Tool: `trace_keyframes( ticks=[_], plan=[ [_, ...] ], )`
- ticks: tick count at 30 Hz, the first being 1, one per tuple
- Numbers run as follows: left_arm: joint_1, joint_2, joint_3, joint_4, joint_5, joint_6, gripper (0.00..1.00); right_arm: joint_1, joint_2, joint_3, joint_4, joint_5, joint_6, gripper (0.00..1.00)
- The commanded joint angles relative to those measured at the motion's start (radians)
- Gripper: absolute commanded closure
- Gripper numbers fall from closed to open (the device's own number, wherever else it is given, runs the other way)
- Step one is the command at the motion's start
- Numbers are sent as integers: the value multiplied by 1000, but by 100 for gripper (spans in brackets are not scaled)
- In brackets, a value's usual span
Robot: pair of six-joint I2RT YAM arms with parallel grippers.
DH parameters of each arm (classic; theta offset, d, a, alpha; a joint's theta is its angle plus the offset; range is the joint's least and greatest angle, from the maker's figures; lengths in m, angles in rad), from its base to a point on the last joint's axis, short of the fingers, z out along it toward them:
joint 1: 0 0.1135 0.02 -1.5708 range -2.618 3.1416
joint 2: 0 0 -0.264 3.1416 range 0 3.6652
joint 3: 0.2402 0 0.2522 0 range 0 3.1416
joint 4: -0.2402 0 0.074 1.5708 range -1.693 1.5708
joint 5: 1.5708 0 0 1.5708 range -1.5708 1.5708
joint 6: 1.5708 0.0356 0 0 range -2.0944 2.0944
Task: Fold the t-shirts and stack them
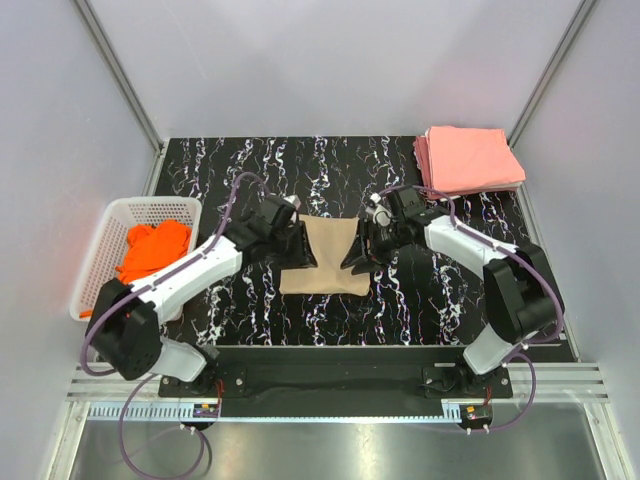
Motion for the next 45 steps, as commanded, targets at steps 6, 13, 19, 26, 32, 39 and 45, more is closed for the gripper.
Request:
trace_keyframes(
  ticks=[6,13,19,26,32,39,45],
  plan=[
    [-45,212,-48,351,192,-106,70,-7,144,-44,-18,112,-114,57],
    [-62,283,-107,353,153,-84,71,-36,174,-132,0,138,-154,59],
    [-62,299,-94,160,-27,9,72,-34,112,-177,-1,134,-131,59],
    [-62,187,40,-61,-176,124,70,-34,-58,-98,-133,120,-130,46],
    [-62,79,191,-241,-183,247,49,-54,-90,59,-224,240,-174,14],
    [-43,-91,211,-345,-256,302,45,-123,52,185,-216,276,-220,15],
    [-5,-278,96,-348,-337,316,48,-155,169,260,-172,278,-223,18]
  ],
)
